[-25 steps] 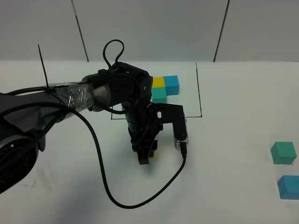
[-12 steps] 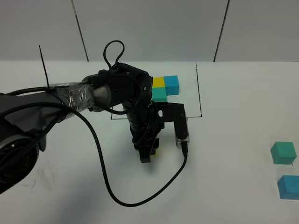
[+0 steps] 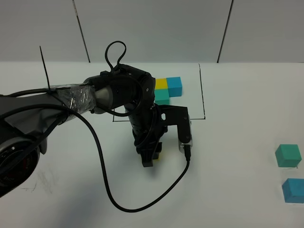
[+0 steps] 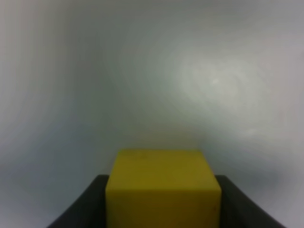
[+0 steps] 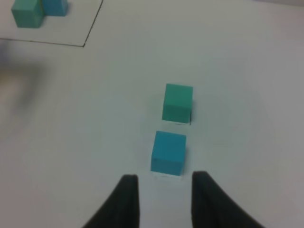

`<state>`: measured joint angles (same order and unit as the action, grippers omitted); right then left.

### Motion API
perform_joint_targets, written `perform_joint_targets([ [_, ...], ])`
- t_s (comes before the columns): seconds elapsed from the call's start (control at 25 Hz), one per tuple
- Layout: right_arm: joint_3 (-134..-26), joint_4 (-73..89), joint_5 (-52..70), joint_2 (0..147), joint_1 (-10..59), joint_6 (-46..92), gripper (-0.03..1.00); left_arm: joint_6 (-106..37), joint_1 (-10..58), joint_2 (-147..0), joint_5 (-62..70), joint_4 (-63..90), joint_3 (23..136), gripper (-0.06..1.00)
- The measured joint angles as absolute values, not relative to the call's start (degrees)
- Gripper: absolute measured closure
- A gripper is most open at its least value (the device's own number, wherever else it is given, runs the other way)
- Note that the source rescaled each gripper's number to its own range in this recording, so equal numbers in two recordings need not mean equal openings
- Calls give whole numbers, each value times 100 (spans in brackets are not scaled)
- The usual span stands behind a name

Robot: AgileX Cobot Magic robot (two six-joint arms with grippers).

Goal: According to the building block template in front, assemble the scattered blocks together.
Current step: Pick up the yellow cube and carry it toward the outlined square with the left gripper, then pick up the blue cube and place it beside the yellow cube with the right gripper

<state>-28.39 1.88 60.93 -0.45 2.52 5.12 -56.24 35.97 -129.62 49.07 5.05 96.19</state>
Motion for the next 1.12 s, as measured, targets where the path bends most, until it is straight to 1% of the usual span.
perform_joint_targets([
  [0.08,-2839,188,6093,-45,252,512,97,-5626,3597,-12962,4957,505,9619,90],
  [0.16,-2839,188,6093,-45,252,512,97,-5626,3597,-12962,5020,511,9619,82],
  [0.56,-2839,188,6093,-45,252,512,97,-5514,3597,-12632,5324,564,9714,14],
  [0.68,-2839,188,6093,-45,252,512,97,-5135,3597,-12349,5482,520,9860,1],
  [0.76,-2839,188,6093,-45,252,512,97,-4738,3597,-12098,5504,380,9890,-3],
  [0.84,-2839,188,6093,-45,252,512,97,-4260,3597,-11843,5535,50,9911,-5],
  [1.0,-2839,188,6093,-45,252,512,97,-3013,3567,-11214,5716,-862,9911,-6],
  [1.12,-2839,188,6093,-45,252,512,97,-2121,3410,-10686,5988,-1515,9911,-6],
])
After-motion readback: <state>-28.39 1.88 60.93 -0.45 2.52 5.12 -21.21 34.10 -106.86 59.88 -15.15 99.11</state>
